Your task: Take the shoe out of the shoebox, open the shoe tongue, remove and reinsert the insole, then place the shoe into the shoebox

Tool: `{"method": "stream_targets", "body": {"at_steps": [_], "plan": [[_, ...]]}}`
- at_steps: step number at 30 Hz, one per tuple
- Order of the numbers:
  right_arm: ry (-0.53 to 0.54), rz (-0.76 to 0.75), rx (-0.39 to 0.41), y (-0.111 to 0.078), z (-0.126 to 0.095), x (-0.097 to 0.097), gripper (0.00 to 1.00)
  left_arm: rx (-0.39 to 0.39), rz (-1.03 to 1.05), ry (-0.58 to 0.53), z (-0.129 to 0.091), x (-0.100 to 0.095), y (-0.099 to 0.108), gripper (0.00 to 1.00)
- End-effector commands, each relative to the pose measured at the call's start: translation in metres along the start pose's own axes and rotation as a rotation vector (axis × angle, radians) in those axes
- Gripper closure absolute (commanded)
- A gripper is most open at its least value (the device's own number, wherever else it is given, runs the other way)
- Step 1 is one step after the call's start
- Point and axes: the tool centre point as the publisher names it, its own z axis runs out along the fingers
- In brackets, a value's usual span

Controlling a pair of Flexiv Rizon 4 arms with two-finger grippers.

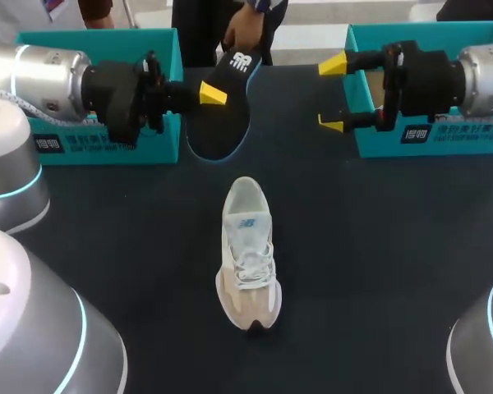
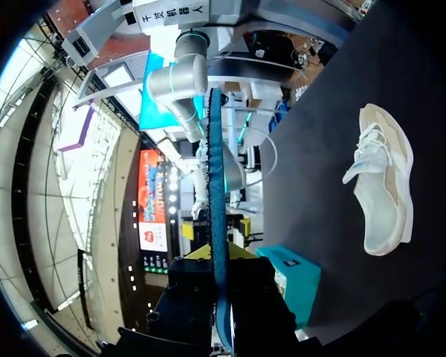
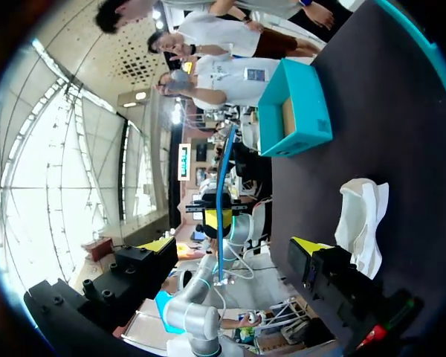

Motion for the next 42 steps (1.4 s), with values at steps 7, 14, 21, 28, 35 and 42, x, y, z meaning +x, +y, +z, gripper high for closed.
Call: {"method": "stream_targets", "body": {"at_steps": [7, 14, 21, 28, 35, 42], "plan": [[0.009, 0.038, -0.011, -0.012, -0.023, -0.01, 0.0, 0.024, -0.017, 0.011, -0.009, 0.002, -0.006, 1.0], [0.009, 0.038, -0.011, -0.012, -0.023, -0.01, 0.0, 0.024, -0.017, 0.011, -0.009, 0.002, -0.006, 1.0], [0.009, 0.038, -0.011, -0.012, -0.023, -0.01, 0.0, 0.024, -0.017, 0.011, -0.009, 0.002, -0.006, 1.0], [0.009, 0.038, -0.011, -0.012, -0.023, -0.01, 0.0, 0.004, -0.316, -0.04, -0.007, -0.002, -0.012, 1.0], [0.009, 0.038, -0.011, -0.012, -0.023, -0.01, 0.0, 0.014, -0.803, -0.08, -0.006, -0.005, -0.023, 1.0], [0.009, 0.038, -0.011, -0.012, -0.023, -0.01, 0.0, 0.017, -1.271, -0.148, 0.002, 0.001, -0.027, 1.0]]}}
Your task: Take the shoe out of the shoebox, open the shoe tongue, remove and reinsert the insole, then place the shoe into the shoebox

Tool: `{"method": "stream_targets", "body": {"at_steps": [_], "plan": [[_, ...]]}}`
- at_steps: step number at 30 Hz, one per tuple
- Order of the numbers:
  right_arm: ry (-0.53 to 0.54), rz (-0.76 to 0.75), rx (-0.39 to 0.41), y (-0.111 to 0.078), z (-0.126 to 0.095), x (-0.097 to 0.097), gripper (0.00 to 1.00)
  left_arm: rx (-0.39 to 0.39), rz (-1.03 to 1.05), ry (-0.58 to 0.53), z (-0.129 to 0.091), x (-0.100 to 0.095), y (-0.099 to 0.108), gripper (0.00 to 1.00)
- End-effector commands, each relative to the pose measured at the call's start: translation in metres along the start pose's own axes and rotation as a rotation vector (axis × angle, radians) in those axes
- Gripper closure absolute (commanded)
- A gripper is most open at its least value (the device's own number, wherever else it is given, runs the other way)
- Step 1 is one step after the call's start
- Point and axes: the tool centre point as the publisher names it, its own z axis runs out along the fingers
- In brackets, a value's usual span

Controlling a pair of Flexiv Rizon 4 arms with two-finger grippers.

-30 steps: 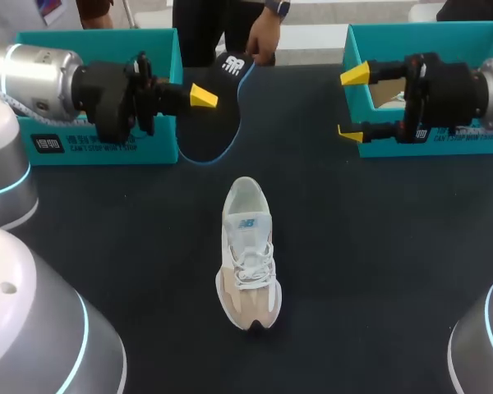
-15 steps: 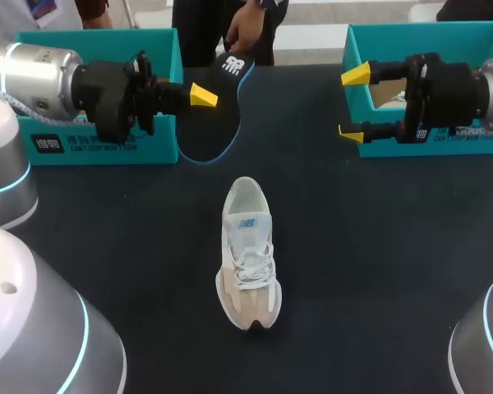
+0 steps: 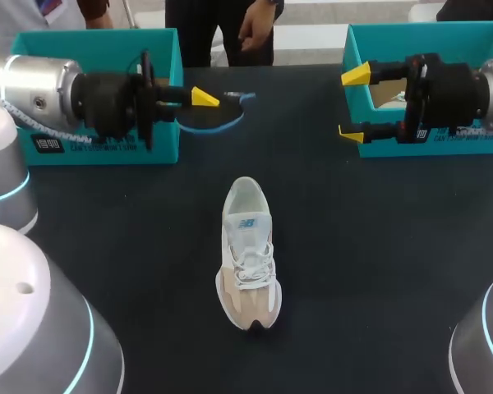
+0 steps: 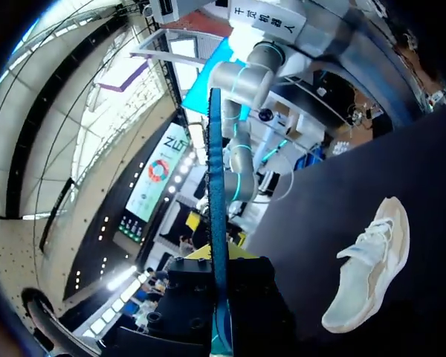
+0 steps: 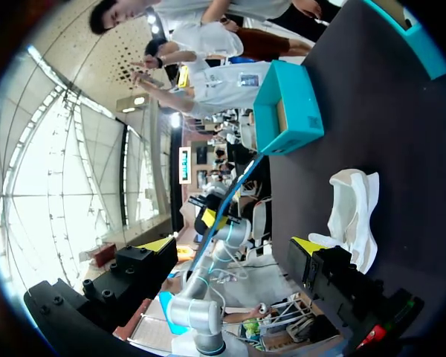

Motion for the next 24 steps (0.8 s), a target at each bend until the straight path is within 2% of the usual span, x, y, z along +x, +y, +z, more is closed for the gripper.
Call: {"method": "stream_targets", "body": {"at_steps": [1, 5, 23, 24], "plan": [[-0.001, 0.001, -0.001, 0.0004, 0.0015, -0.0001, 0.0, -0.014, -0.809, -0.106, 0.0057, 0.0022, -0.003, 1.0], [-0.001, 0.001, -0.001, 0.0004, 0.0015, -0.0001, 0.0, -0.007, -0.959, -0.018, 0.0084, -0.0001, -0.0087, 1.0], [-0.001, 0.001, -0.001, 0.0004, 0.0015, -0.0001, 0.0, -0.007, -0.959, -0.018, 0.0084, -0.0001, -0.0087, 1.0], [-0.001, 0.001, -0.001, 0.0004, 0.0015, -0.0001, 0.0, -0.02, -1.004, -0.013, 0.0089, 0.0001, -0.0064, 1.0]]}}
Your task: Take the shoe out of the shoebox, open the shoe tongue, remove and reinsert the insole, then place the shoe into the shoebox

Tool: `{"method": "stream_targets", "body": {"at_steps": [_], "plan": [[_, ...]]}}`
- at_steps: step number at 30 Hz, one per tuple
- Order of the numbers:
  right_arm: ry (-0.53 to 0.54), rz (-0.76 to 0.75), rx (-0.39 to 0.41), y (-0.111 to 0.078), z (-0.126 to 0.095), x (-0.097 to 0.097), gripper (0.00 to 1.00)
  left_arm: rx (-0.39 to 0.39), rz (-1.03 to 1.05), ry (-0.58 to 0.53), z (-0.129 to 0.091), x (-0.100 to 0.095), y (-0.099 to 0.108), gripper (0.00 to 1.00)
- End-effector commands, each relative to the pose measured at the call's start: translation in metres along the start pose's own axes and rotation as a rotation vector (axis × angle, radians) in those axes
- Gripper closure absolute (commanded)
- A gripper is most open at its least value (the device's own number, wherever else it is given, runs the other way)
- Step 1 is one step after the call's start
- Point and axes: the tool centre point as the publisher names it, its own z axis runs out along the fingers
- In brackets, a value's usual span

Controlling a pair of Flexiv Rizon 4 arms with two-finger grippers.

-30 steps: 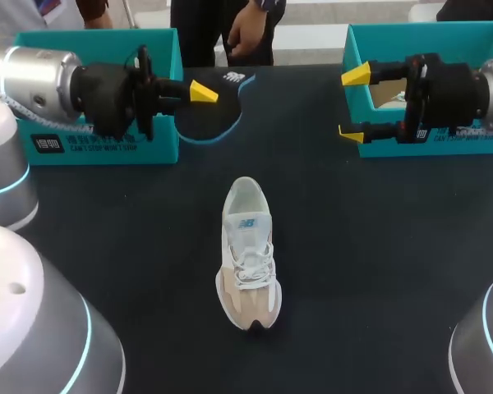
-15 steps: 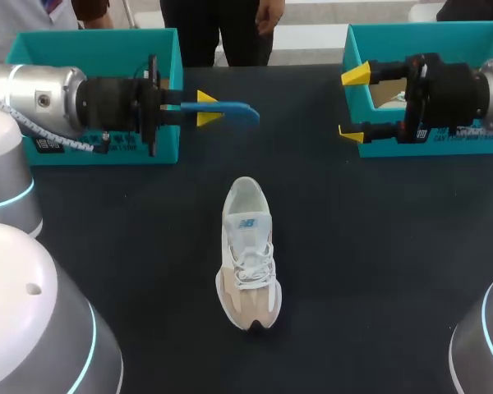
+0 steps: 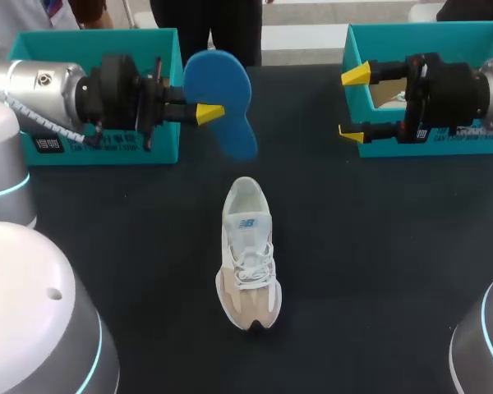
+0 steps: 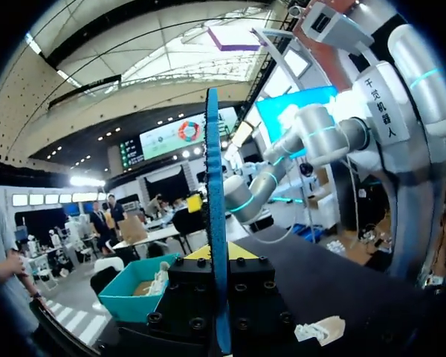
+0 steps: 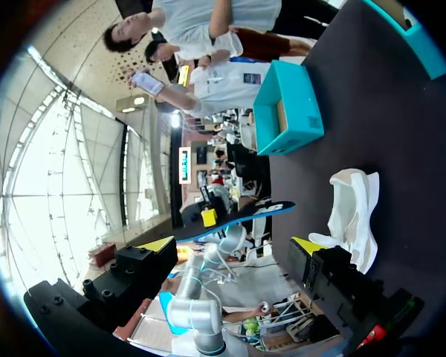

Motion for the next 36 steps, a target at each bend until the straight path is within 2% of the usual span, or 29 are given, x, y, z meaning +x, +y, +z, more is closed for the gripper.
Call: {"method": "stream_targets", "body": {"at_steps": [1, 2, 3, 4, 6, 7, 11, 14, 18, 36], "plan": [[0.0, 0.0, -0.001, 0.001, 0.002, -0.001, 0.0, -0.046, -0.328, 0.001, 0.001, -0.005, 0.004, 1.0], [0.0, 0.0, -0.001, 0.001, 0.002, -0.001, 0.0, -0.08, -0.417, 0.004, 0.001, -0.007, 0.009, 1.0], [0.0, 0.0, -0.001, 0.001, 0.002, -0.001, 0.0, -0.057, -0.465, 0.025, 0.001, -0.008, 0.01, 1.0], [0.0, 0.0, -0.001, 0.001, 0.002, -0.001, 0.0, -0.091, -0.587, -0.002, 0.001, -0.01, 0.012, 1.0], [0.0, 0.0, -0.001, 0.001, 0.002, -0.001, 0.0, -0.08, -0.65, 0.021, 0.0, -0.012, 0.014, 1.0], [0.0, 0.0, -0.001, 0.001, 0.002, -0.001, 0.0, -0.099, -0.78, 0.016, 0.0, -0.013, 0.014, 1.0], [0.0, 0.0, -0.001, 0.001, 0.002, -0.001, 0.0, -0.092, -0.888, 0.038, 0.0, -0.016, 0.015, 1.0], [0.0, 0.0, -0.001, 0.001, 0.002, -0.001, 0.0, -0.07, -1.012, 0.014, 0.001, -0.015, 0.015, 1.0], [0.0, 0.0, -0.001, 0.001, 0.002, -0.001, 0.0, -0.044, -1.249, 0.019, 0.003, -0.011, 0.014, 1.0], [0.0, 0.0, -0.001, 0.001, 0.002, -0.001, 0.0, -0.044, -1.249, 0.019, 0.003, -0.011, 0.014, 1.0]]}}
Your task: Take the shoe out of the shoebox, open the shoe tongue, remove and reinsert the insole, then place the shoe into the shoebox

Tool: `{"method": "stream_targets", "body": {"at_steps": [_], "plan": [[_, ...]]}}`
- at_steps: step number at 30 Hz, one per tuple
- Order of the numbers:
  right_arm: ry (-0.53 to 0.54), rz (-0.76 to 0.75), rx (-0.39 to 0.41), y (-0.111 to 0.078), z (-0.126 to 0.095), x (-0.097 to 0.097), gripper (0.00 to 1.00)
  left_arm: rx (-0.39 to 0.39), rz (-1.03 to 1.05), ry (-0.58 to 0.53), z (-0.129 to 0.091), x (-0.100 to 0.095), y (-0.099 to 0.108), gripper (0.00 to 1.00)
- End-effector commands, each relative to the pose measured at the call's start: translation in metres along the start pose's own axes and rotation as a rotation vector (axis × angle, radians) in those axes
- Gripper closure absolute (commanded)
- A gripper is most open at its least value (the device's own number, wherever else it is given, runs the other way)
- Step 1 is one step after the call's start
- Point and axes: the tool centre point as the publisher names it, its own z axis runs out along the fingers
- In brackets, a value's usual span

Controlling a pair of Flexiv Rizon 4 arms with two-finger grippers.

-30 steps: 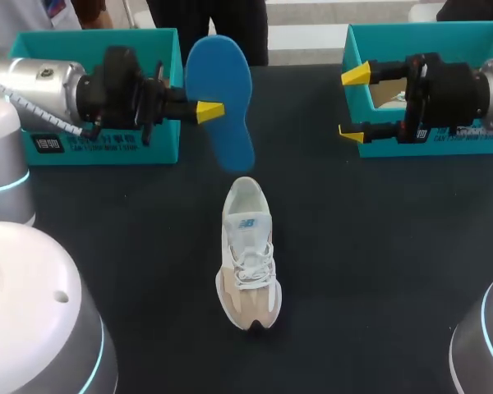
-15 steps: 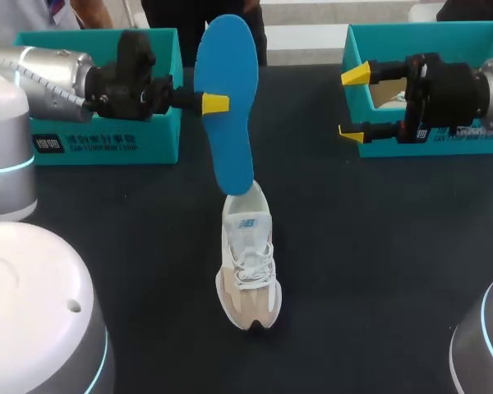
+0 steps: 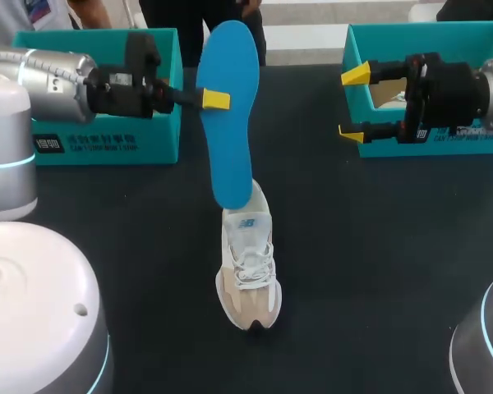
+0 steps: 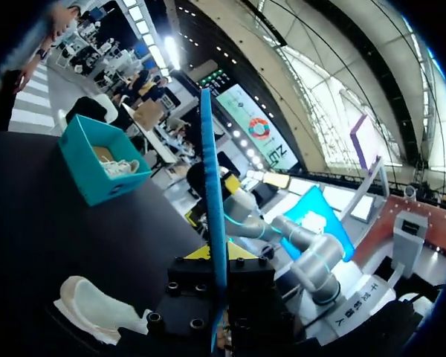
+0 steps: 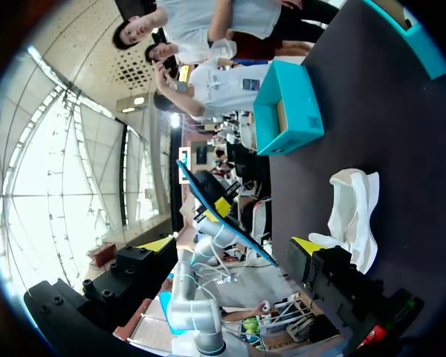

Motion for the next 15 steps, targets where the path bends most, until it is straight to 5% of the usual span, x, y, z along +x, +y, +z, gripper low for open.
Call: {"method": "stream_targets", "body": {"at_steps": [1, 11, 15], "plan": [[0.0, 0.0, -0.001, 0.001, 0.002, -0.001, 0.0, -0.007, -0.05, 0.002, -0.001, -0.001, 0.0, 1.0], [0.0, 0.0, -0.001, 0.001, 0.002, -0.001, 0.0, 0.016, -0.235, 0.133, 0.004, -0.018, 0.002, 1.0], [0.0, 0.0, -0.001, 0.001, 0.002, -0.001, 0.0, -0.033, -0.342, 0.147, 0.01, -0.026, 0.007, 1.0]]}}
